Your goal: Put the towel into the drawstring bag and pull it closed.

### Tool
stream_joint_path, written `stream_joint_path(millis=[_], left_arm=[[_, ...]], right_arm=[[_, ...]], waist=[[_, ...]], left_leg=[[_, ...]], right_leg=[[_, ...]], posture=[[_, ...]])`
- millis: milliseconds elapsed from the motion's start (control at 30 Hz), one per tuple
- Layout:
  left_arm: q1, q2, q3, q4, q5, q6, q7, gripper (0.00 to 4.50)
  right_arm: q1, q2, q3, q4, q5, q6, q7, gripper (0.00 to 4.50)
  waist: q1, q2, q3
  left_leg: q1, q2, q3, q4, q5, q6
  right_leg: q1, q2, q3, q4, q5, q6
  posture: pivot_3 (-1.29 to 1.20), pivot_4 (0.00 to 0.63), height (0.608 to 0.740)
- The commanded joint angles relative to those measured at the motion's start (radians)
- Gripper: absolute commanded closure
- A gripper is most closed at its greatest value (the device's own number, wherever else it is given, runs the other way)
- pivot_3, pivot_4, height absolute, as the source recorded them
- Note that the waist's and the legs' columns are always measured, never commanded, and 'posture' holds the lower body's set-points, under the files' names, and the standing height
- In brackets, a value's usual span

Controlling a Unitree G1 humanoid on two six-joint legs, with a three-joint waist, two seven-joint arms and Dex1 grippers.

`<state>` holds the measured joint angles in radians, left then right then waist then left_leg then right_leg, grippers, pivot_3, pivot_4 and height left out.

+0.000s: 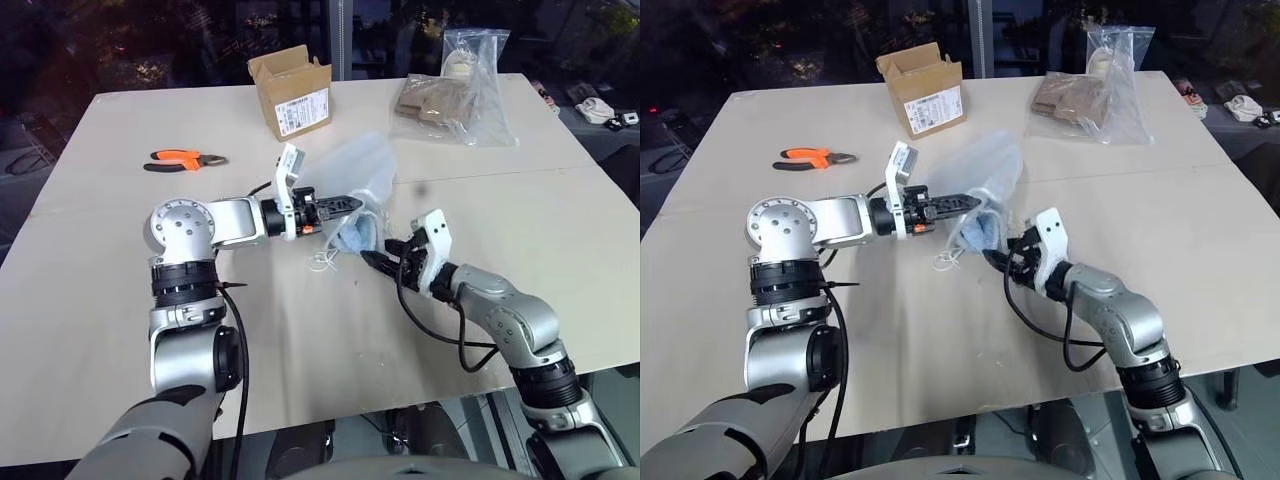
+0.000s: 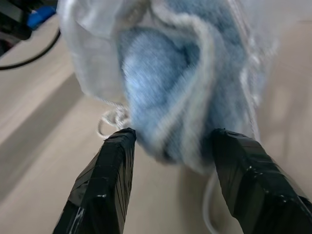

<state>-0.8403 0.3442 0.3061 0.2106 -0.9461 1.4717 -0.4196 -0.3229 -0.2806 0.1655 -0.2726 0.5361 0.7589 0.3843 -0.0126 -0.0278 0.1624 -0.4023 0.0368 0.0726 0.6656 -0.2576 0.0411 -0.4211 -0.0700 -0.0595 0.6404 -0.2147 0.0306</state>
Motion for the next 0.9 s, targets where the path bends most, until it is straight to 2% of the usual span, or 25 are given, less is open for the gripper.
stream_joint_path(millis=[33,133,167,200,267,467,767,800,833,867,900], left_arm=[[-0.039,0.029,-0.009,0.008,0.014,-0.030,-0.040,4.50],[-0.056,0.048,-0.016,0.035,0.033,-0.039,-0.062,4.50],[-0.061,0.055,-0.022,0.042,0.040,-0.044,-0.070,4.50],[-0.065,0.060,-0.026,0.048,0.046,-0.049,-0.077,4.50],[-0.072,0.067,-0.035,0.057,0.057,-0.056,-0.091,4.50],[-0.075,0.064,-0.052,0.047,0.070,-0.062,-0.108,4.50],[-0.064,0.058,-0.068,0.022,0.083,-0.076,-0.118,4.50],[-0.063,0.061,-0.075,0.020,0.088,-0.086,-0.124,4.50],[-0.062,0.064,-0.084,0.017,0.095,-0.098,-0.132,4.50],[-0.061,0.066,-0.091,0.015,0.101,-0.107,-0.138,4.50],[-0.060,0.070,-0.103,0.011,0.108,-0.120,-0.150,4.50]], right_arm=[[-0.003,-0.028,-0.032,-0.101,-0.031,-0.031,-0.005,1.81],[0.006,-0.104,-0.019,-0.135,-0.074,-0.049,0.042,1.81],[0.009,-0.122,-0.017,-0.143,-0.077,-0.050,0.058,1.30],[0.008,-0.130,-0.016,-0.140,-0.096,-0.055,0.048,1.05],[-0.002,-0.135,-0.008,-0.103,-0.152,-0.071,0.013,0.05],[-0.046,-0.090,0.019,0.008,-0.253,-0.109,-0.015,0.05],[-0.118,-0.035,-0.016,0.172,-0.329,-0.187,-0.040,0.05],[-0.135,-0.033,-0.012,0.209,-0.340,-0.208,-0.032,0.43],[-0.155,-0.034,-0.003,0.251,-0.359,-0.233,-0.027,0.56],[-0.169,-0.033,0.003,0.282,-0.373,-0.253,-0.023,1.01],[-0.181,-0.031,0.007,0.309,-0.380,-0.268,-0.013,1.25]], waist=[[-0.001,0.000,0.000],[0.000,0.000,0.000],[0.001,0.000,0.000],[0.001,0.000,0.000],[0.001,-0.001,0.000],[-0.001,-0.001,0.001],[0.000,-0.001,0.001],[-0.001,-0.002,0.001],[-0.001,-0.001,0.001],[-0.002,-0.001,0.001],[-0.002,-0.001,0.001]], left_leg=[[0.000,0.000,0.000,0.000,0.000,0.000],[0.000,0.000,0.000,0.000,0.000,0.000],[0.000,0.000,0.000,0.000,0.000,0.000],[0.000,0.000,0.000,0.000,0.000,0.000],[0.000,0.000,0.000,0.000,0.000,0.000],[0.000,0.000,0.000,0.000,0.000,0.000],[0.000,0.000,0.001,0.001,0.000,0.000],[0.000,0.000,0.001,0.001,0.000,0.000],[0.000,0.000,0.001,0.001,0.000,0.000],[0.000,0.000,0.001,0.001,0.000,0.000],[0.000,0.000,0.001,0.001,0.000,0.000]], right_leg=[[0.000,0.000,0.000,0.000,0.000,0.000],[0.000,0.000,0.000,0.000,0.000,0.000],[0.000,0.000,0.000,0.000,0.000,0.000],[0.000,0.000,0.000,0.000,0.000,0.000],[0.000,0.000,0.000,0.000,0.000,0.000],[0.000,0.000,0.000,0.000,0.000,0.000],[0.000,0.000,0.000,0.000,0.000,0.000],[0.000,0.000,0.000,0.000,0.000,0.000],[0.000,0.000,0.000,0.000,0.000,0.000],[0.000,0.000,0.001,0.000,0.000,0.000],[0.000,0.000,0.001,0.000,0.000,0.000]], posture=[[0.00,0.150,0.740],[0.00,0.150,0.740],[0.00,0.150,0.740],[0.00,0.150,0.740],[0.00,0.150,0.740],[0.00,0.150,0.740],[0.00,0.150,0.740],[0.00,0.150,0.740],[0.00,0.150,0.740],[0.00,0.150,0.740],[0.00,0.150,0.740]])
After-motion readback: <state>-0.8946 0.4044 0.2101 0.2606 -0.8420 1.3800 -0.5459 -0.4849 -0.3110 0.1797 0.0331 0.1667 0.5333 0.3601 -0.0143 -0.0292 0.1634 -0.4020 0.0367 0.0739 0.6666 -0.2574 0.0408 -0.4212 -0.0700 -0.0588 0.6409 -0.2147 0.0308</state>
